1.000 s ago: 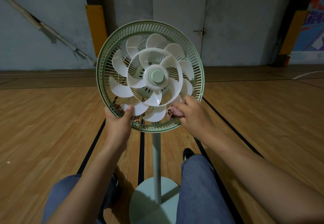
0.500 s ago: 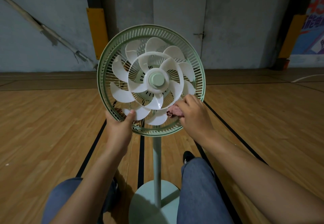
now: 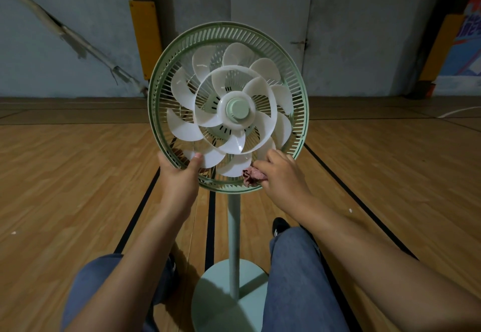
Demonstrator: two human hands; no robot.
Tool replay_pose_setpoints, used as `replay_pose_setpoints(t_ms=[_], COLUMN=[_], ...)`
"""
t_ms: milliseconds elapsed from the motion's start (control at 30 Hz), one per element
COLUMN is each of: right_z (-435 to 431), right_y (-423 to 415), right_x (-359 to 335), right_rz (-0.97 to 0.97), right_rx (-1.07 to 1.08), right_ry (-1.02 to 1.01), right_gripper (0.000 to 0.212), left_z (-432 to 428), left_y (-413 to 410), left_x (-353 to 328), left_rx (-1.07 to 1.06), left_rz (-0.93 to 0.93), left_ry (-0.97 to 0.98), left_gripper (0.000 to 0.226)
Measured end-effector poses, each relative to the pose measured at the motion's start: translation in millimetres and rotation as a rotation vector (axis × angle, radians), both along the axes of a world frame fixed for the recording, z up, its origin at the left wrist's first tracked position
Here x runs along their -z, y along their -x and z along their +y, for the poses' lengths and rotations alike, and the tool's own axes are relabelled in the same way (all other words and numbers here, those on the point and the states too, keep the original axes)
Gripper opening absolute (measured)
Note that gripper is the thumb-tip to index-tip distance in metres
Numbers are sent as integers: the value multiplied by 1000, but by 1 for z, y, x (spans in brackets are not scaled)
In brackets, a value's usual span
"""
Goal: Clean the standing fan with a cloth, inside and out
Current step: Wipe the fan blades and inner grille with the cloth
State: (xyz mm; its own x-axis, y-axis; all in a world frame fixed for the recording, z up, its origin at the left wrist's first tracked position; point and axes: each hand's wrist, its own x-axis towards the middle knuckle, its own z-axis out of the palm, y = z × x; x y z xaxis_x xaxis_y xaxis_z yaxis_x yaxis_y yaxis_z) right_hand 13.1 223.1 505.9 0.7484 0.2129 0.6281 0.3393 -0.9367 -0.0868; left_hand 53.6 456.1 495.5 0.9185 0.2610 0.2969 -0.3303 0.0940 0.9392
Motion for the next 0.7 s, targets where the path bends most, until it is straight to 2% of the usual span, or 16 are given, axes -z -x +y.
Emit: replay_pose_setpoints(t_ms=[100, 233, 533, 700], right_z=[-2, -10, -28, -31], right_y=[1, 8, 1, -2], right_x=[-4, -11, -41, -31], right_rz=[26, -31, -235, -205], right_rx=[-17, -13, 78, 94], right_ry=[-18, -17, -107, -151], right_gripper=[32, 35, 41, 36], left_z=[2, 4, 5, 7], left_y=[1, 1, 0, 2], left_x=[-1, -1, -1, -2], left_rx=[10, 19, 48, 37], left_rz=[16, 22, 37, 32], left_ry=[-7, 13, 26, 18], left_gripper=[52, 59, 60, 59])
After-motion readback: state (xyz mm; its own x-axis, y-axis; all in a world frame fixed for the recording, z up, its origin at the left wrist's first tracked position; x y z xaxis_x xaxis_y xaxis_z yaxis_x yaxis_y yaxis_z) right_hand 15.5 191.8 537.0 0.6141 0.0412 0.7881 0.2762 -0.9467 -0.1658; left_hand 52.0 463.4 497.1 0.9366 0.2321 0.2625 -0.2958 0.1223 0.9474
